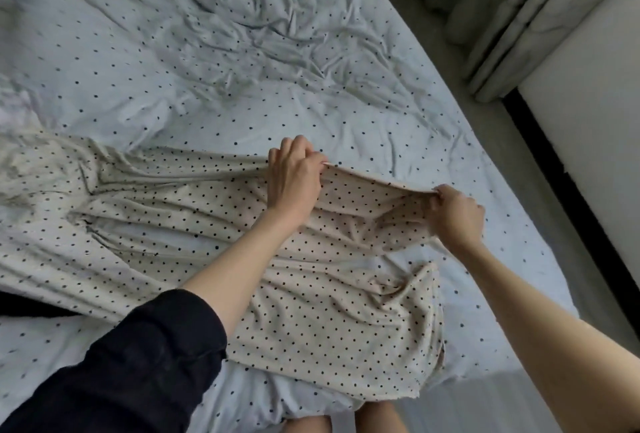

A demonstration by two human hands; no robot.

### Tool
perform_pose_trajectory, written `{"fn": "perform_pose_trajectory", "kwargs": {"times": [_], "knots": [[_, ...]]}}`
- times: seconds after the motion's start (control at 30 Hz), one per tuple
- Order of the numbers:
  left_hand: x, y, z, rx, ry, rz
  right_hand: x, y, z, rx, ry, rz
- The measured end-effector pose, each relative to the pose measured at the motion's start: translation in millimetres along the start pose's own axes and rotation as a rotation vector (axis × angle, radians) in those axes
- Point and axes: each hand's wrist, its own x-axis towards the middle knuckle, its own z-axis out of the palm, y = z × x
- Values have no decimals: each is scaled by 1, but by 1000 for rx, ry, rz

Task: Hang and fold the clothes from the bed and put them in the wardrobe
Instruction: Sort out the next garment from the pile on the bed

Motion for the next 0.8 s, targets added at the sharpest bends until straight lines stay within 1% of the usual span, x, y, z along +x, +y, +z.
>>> {"fn": "perform_pose_trajectory", "kwargs": {"times": [0.13, 0.23, 0.3, 0.37, 0.43, 0.47, 0.5, 0.6, 0.67, 0.7, 0.73, 0.8], "knots": [[33, 12, 11, -22, -22, -150, 52, -5, -26, 65, 1, 21], [65, 19, 30, 13, -36, -159, 94, -5, -34, 36, 22, 13], [75, 17, 36, 19, -71, -165, 106, -5, -34, -10, 30, 27], [88, 18, 52, -35, -181, -162, 129, -1, -30, -12, 12, 53], [86, 19, 63, -101, -400, -157, 138, -4, -23, -13, -60, 90], [80, 19, 68, -96, -480, -160, 138, -7, -16, -23, -102, 86], [68, 19, 72, -66, -494, -158, 133, -10, -9, -28, -125, 64], [20, 28, 76, 38, -324, -121, 102, -17, 11, -31, -98, -83], [-14, 36, 77, 62, -207, -72, 70, -13, 22, -56, -80, -221], [-31, 40, 77, 83, -176, -39, 50, -8, 26, -73, -59, -297], [-46, 43, 77, 103, -177, -11, 32, -2, 30, -92, -15, -364], [-70, 48, 76, 126, -255, 39, 0, 17, 32, -164, 24, -440]]}}
